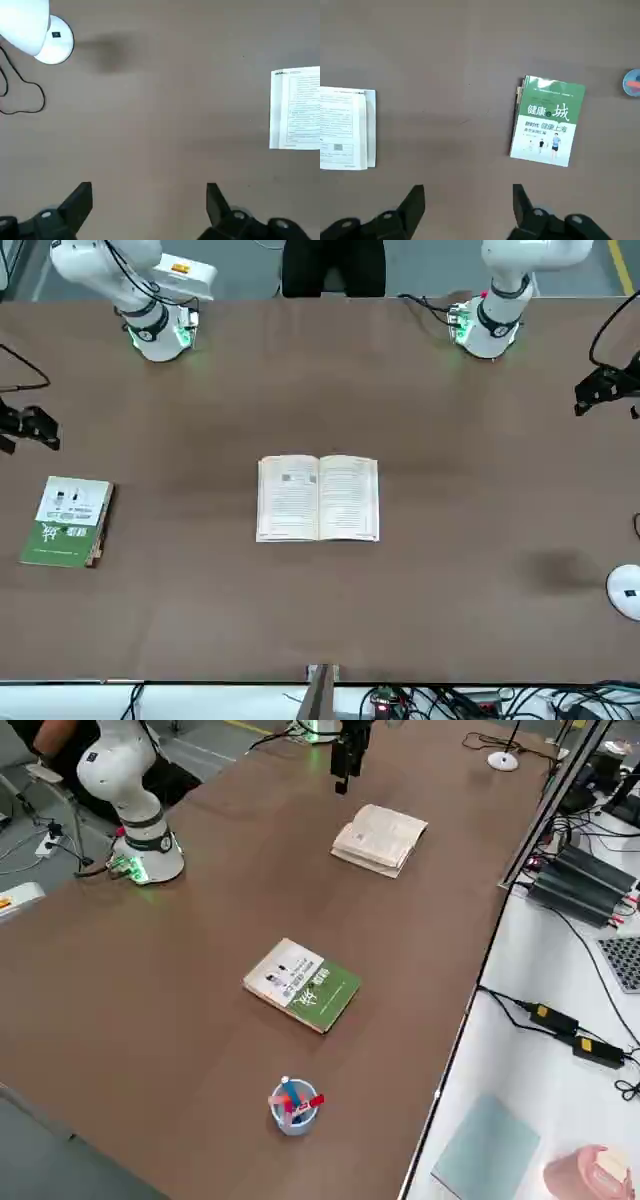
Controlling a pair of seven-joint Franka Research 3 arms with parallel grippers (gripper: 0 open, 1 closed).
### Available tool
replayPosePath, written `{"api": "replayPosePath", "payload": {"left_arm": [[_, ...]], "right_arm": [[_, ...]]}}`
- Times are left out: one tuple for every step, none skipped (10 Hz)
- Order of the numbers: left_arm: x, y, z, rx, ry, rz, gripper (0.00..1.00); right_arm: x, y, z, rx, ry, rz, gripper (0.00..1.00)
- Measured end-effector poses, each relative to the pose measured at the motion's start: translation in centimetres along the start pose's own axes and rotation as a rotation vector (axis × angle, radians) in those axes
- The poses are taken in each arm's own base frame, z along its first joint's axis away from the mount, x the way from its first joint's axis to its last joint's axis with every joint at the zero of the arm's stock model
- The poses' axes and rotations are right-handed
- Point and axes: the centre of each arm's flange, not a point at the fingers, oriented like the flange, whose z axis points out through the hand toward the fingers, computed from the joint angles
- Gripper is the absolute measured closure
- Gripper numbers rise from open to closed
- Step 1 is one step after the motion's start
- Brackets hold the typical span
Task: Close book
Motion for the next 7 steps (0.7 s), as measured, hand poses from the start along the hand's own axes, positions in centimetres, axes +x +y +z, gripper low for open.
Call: {"api": "replayPosePath", "payload": {"left_arm": [[0.0, -0.05, 0.01, 0.0, 0.0, -0.001, 0.0], [0.01, -0.23, 0.02, 0.0, 0.0, -0.004, 0.0], [0.02, -0.44, 0.03, 0.0, -0.001, -0.008, 0.0], [0.02, -0.58, 0.03, 0.0, -0.001, -0.011, 0.0], [0.02, -0.61, 0.03, 0.0, -0.001, -0.012, 0.0], [0.02, -0.56, 0.03, 0.0, 0.0, -0.011, 0.0], [0.02, -0.43, 0.02, 0.001, 0.0, -0.008, 0.0]], "right_arm": [[-0.01, -0.01, 0.01, 0.0, -0.001, 0.0, 0.21], [-0.04, -0.02, 0.03, 0.0, -0.004, 0.0, 0.26], [-0.06, -0.04, 0.05, 0.0, -0.006, 0.0, 0.29], [-0.08, -0.07, 0.07, 0.001, -0.007, -0.001, 0.33], [-0.08, -0.08, 0.08, 0.002, -0.008, -0.001, 0.41], [-0.09, -0.09, 0.09, 0.002, -0.009, -0.001, 0.41], [-0.09, -0.09, 0.09, 0.002, -0.009, -0.001, 0.41]]}}
